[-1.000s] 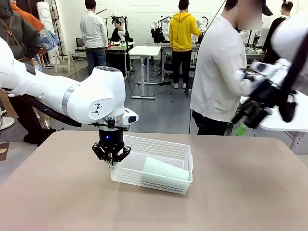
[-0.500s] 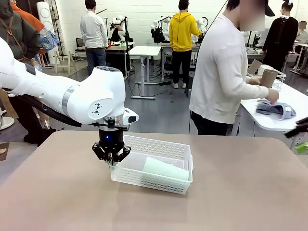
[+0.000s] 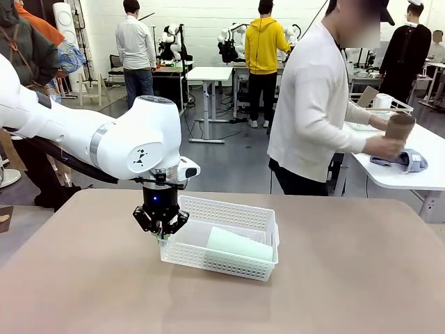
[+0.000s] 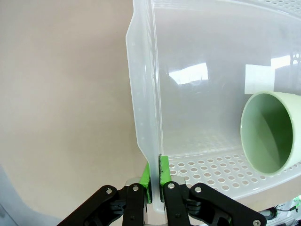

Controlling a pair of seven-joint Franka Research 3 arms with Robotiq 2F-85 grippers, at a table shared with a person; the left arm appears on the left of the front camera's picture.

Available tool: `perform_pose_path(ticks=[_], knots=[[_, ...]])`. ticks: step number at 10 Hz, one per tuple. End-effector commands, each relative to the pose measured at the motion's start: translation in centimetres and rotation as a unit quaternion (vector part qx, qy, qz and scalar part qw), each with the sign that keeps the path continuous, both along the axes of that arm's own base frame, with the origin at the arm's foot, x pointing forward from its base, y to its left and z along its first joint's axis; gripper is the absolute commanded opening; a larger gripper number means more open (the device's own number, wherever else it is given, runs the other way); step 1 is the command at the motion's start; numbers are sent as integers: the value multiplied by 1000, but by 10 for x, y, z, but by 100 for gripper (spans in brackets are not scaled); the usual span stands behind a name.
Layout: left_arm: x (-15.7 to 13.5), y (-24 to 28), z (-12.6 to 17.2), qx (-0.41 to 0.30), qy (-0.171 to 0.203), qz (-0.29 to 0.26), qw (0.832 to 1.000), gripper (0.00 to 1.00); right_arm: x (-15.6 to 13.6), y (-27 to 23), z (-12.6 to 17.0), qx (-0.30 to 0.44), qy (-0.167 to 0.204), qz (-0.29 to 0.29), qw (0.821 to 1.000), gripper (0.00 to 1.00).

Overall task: Clean and organize the cups into the basket.
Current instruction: Pick up the Organizing basket and move it to the center of the table, then pick up the Reusable plastic cup from the right side of the table and place it inside the Organizing basket.

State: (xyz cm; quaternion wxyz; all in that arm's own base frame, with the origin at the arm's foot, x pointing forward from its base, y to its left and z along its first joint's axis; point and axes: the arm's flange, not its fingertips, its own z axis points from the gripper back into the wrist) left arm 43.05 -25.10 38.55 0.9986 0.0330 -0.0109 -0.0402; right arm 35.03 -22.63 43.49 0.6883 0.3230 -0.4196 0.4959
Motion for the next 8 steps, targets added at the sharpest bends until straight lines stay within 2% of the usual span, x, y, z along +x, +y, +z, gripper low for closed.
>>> perform_pose_path(ticks=[1, 8], knots=[[0, 0, 2, 5, -5, -1, 1000, 0, 8, 8, 1, -13, 5, 9, 1000, 100], [0, 0, 2, 5, -5, -1, 1000, 0, 8, 8, 1, -13, 5, 9, 1000, 100]])
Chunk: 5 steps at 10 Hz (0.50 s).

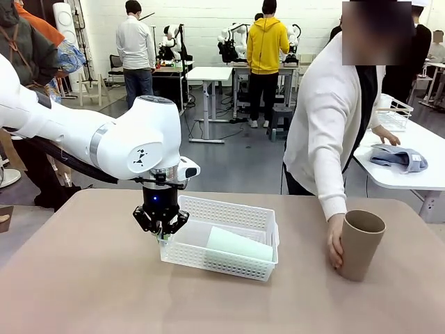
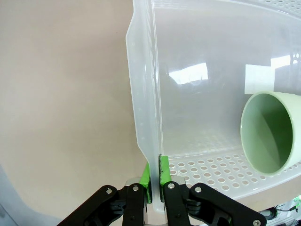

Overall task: Clean and organize the cups into the basket.
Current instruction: Pick up the Organizing basket and move it to the center of the table, then pick up the Reusable plastic cup from the right side of the table and place it inside the Organizing basket, then pick up the Reusable plastic cup from the right side of the table and stack it inside the Organizing basket in the center of the table.

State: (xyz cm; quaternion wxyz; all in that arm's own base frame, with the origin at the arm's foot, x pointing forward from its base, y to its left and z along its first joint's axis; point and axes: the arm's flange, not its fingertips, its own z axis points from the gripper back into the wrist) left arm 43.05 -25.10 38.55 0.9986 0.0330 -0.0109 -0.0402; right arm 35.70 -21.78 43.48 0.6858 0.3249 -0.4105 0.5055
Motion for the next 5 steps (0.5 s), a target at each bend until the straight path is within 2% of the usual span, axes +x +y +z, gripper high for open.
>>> perform_pose_path(ticks=[1, 5], knots=[[0, 0, 2, 5, -5, -1, 1000, 0, 1, -1, 1, -6, 2, -3, 1000, 100], [0, 0, 2, 5, -5, -1, 1000, 0, 1, -1, 1, -6, 2, -3, 1000, 100]])
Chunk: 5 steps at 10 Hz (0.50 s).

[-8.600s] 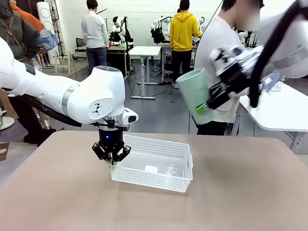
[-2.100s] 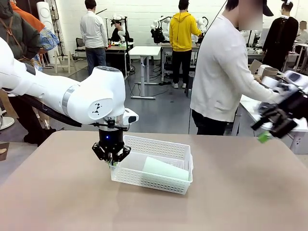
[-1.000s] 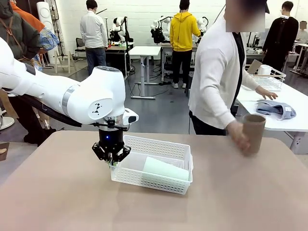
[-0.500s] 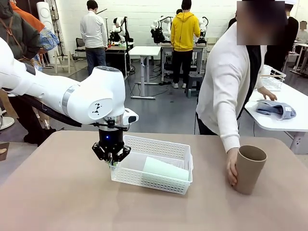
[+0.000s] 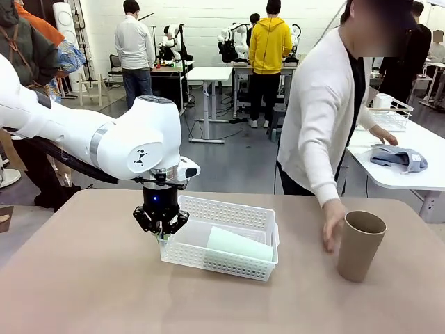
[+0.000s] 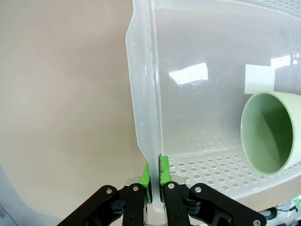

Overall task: Clean and organize the cups into the basket.
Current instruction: Pick up the Reusable plastic cup from the right side of the table and stack it inside the Organizing basket in the center of the table.

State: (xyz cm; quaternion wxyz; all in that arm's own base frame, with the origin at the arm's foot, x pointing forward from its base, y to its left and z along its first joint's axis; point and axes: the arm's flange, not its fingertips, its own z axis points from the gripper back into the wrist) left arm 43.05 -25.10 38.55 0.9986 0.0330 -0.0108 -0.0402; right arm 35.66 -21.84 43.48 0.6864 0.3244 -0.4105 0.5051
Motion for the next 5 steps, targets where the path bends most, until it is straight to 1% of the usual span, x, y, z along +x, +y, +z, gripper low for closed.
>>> perform_pose_path(ticks=[1, 4, 5], knots=[[0, 0, 2, 5, -5, -1, 1000, 0, 1, 0, 1, -6, 2, -2, 1000, 100], [0, 0, 2, 5, -5, -1, 1000, 0, 0, 0, 0, 0, 0, 1, 1000, 100], [0, 0, 2, 5, -5, -1, 1000, 0, -2, 6, -16, -38, -8, 0, 999, 100]])
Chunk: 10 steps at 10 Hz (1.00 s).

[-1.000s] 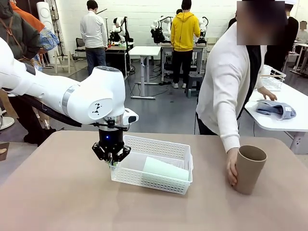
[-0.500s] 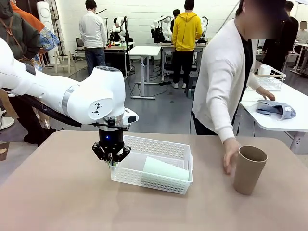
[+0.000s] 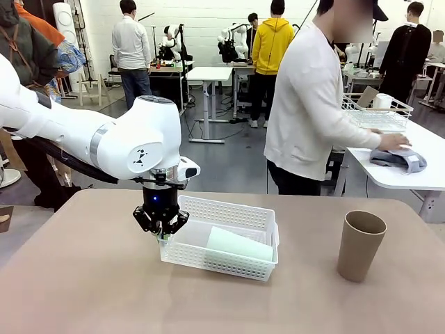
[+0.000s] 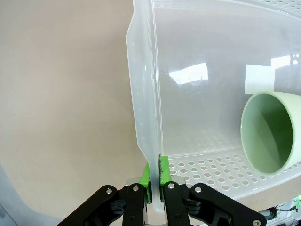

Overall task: Clean and organize the cups into the basket.
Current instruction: Pick up the Reusable plastic cup from the right side of the table and stack it inside the Organizing basket in the center of the table.

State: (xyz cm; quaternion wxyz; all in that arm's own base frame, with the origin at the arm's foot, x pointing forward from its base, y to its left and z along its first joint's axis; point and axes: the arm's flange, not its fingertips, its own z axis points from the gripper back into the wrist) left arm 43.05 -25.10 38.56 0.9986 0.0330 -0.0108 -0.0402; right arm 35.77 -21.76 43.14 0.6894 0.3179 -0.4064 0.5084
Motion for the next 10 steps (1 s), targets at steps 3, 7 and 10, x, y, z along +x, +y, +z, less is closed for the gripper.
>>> perform_pose_path(ticks=[3, 7, 10], knots=[[0, 0, 2, 5, -5, -1, 1000, 0, 8, 44, -75, -37, -5, 74, 997, 100], [0, 0, 2, 5, -5, -1, 1000, 0, 19, 83, -123, -4, -3, 121, 993, 100], [0, 0, 2, 5, -5, -1, 1000, 0, 27, 99, -149, 5, 6, 127, 992, 100]])
